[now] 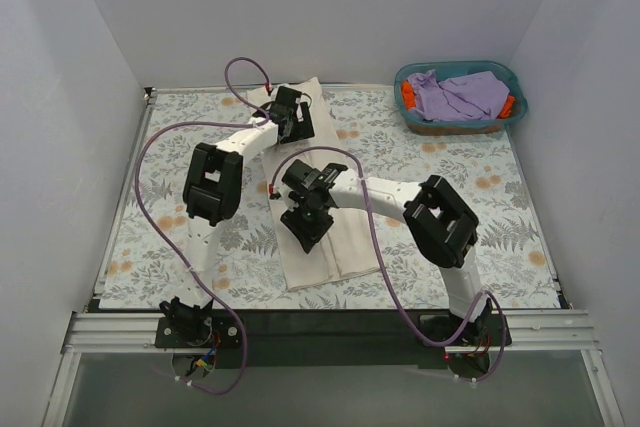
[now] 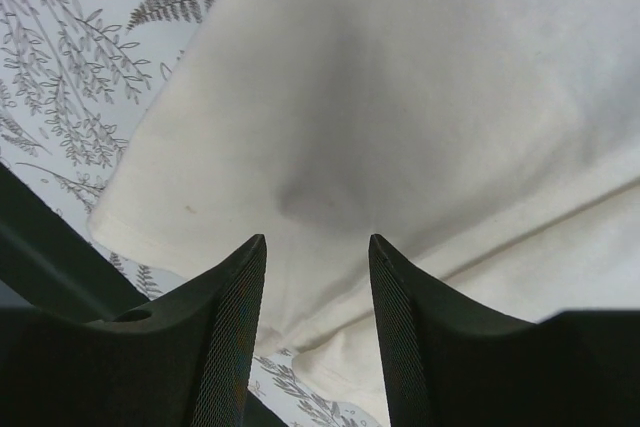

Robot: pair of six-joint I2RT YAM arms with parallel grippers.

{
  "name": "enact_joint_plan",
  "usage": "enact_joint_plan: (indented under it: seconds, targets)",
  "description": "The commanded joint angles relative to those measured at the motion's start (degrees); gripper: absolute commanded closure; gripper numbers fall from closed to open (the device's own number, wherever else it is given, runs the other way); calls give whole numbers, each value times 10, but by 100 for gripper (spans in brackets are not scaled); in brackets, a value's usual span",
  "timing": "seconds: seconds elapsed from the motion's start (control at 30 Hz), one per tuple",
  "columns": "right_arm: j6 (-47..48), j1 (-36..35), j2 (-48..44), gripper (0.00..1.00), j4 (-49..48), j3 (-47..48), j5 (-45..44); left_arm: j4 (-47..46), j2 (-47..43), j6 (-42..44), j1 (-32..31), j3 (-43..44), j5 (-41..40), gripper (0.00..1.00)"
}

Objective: Fold and stack the t-shirts
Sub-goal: Fold the tshirt

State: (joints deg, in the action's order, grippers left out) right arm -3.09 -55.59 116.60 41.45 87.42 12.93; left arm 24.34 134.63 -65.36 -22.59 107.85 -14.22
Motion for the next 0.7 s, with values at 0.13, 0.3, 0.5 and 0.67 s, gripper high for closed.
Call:
enact_joint_plan:
  seconds: [0.13,0.3,0.5,0.67]
  targets:
    - [9,11,-104,55,17,-28,-89,30,-151,-8,4,-42,-19,2]
    - [15,27,-164,53,14,-80,-160,32,-275,-13,5,-148,-12,2]
    - [10,64,-249,50,8,-123,-223,46,-457,-39,2,-337,28,2]
    - [-26,129,-311,39,-16,-188,-199,80,-586,-131,-18,-483,81,2]
